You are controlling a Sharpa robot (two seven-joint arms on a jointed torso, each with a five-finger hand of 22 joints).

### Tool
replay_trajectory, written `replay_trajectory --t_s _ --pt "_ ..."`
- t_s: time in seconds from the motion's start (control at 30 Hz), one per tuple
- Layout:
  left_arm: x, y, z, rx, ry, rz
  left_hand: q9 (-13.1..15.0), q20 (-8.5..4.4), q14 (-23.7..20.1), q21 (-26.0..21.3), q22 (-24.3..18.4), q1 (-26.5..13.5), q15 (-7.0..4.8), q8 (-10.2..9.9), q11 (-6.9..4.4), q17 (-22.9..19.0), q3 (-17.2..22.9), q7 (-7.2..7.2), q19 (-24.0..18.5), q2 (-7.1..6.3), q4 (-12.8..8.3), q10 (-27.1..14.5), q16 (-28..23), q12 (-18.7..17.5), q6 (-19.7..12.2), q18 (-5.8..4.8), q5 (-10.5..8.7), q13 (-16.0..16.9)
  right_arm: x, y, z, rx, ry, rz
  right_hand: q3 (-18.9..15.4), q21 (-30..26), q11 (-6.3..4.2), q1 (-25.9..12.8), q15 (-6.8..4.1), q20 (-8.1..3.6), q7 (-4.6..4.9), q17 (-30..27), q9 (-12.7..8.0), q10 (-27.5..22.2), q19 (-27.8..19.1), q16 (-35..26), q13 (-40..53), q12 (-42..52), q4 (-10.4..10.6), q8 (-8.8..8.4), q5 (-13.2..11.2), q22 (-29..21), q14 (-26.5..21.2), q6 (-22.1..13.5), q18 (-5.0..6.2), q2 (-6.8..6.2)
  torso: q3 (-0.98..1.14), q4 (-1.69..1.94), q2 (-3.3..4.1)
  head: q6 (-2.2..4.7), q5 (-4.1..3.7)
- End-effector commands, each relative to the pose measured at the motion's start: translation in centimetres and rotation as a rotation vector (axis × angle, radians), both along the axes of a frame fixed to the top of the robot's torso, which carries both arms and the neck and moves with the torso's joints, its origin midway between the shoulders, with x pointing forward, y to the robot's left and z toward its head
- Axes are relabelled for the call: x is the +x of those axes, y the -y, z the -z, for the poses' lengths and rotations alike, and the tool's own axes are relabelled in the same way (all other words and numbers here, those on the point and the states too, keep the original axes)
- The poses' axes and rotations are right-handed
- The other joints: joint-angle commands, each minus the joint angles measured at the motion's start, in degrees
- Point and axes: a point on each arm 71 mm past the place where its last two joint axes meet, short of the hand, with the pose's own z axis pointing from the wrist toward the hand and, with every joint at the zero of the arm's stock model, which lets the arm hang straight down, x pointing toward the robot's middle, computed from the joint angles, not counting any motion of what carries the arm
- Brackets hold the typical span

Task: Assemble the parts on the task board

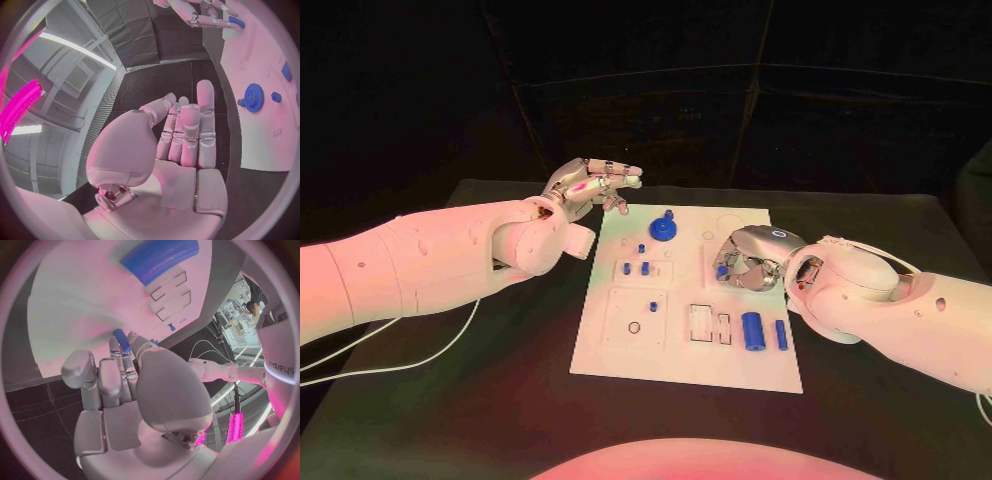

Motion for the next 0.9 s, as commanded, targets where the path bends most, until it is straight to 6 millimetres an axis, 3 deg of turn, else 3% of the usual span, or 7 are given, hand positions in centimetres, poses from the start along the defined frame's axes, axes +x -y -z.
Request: replay_trajectory --t_s 0.03,0.2,0.4,0.7,0.9 --pt "0.0 0.2 -0.1 -0.01 -0.001 0.016 0.0 0.07 -0.5 -0.2 -0.1 -0.1 -0.03 -0.2 0.05 -0.1 0.0 0.04 -0.2 0.15 -0.3 -0.3 0.3 0.3 -0.1 0.38 0.29 0.0 0.0 -0.2 -0.4 0.038 0.027 -0.008 1.0 0.2 -0.16 0.1 -0.53 -0.02 0.14 0.1 0.1 1.2 0.3 0.3 0.1 -0.1 0.0 0.12 -0.5 0.2 1.4 0.6 -0.89 0.51 0.0 0.02 0.03 -0.07 0.04" --pt "0.0 0.3 -0.1 -0.009 0.0 0.021 0.0 0.07 -0.5 -0.2 -0.1 -0.1 -0.04 -0.2 0.06 0.0 0.0 0.06 -0.2 0.13 -0.3 -0.3 0.3 0.3 -0.2 0.38 0.29 0.0 -0.1 -0.3 -0.7 0.072 0.053 -0.018 5.0 2.5 -1.07 2.2 -1.36 -0.66 -0.52 0.5 0.8 4.6 1.8 0.8 0.5 0.4 -0.8 2.04 -2.5 4.2 1.4 4.6 -1.56 2.92 0.04 -0.02 0.0 0.02 0.12" --pt "0.0 0.3 -0.1 -0.008 0.0 0.024 0.0 0.07 -0.5 -0.2 -0.1 -0.1 -0.03 -0.2 0.08 0.1 -0.1 0.09 -0.2 0.07 -0.3 -0.3 0.4 0.3 -0.2 0.38 0.28 0.0 -0.1 -0.2 -0.8 0.078 0.067 -0.017 7.2 3.0 -1.74 3.6 -2.01 -1.39 -1.08 -0.2 1.2 6.6 2.1 0.5 0.6 0.3 -2.6 2.85 -2.7 5.1 1.0 6.4 -1.73 3.21 0.0 -0.02 -0.04 0.01 0.0" --pt "0.0 0.1 -0.1 -0.008 0.0 0.023 0.0 0.06 -0.5 -0.2 -0.1 0.0 -0.05 -0.1 0.03 0.1 0.0 -0.01 -0.1 0.17 -0.4 -0.3 0.5 0.5 0.0 0.39 0.29 0.0 -1.0 0.1 -1.7 0.149 0.084 -0.005 8.2 3.2 -1.25 1.6 -1.71 -1.32 -0.57 -0.4 1.0 6.0 2.0 0.5 0.3 -1.9 -2.8 1.87 -2.7 5.3 0.9 5.4 -1.82 1.25 0.0 0.04 -0.1 -0.01 0.06" --pt "0.1 -0.2 -0.1 -0.005 0.001 0.017 0.0 0.06 -0.4 -0.3 -0.1 0.0 -0.05 -0.1 0.03 0.2 -0.1 -0.01 -0.1 0.16 -0.4 -0.3 0.6 0.5 0.0 0.39 0.28 0.0 -2.4 -0.2 -3.2 0.229 0.093 -0.018 8.5 3.2 -1.14 1.1 -1.62 -1.26 -0.46 -0.4 0.9 5.9 1.9 0.5 0.3 -2.4 -2.7 1.64 -2.7 5.3 0.9 5.2 -1.81 0.8 0.0 -0.03 -0.1 0.04 0.27"
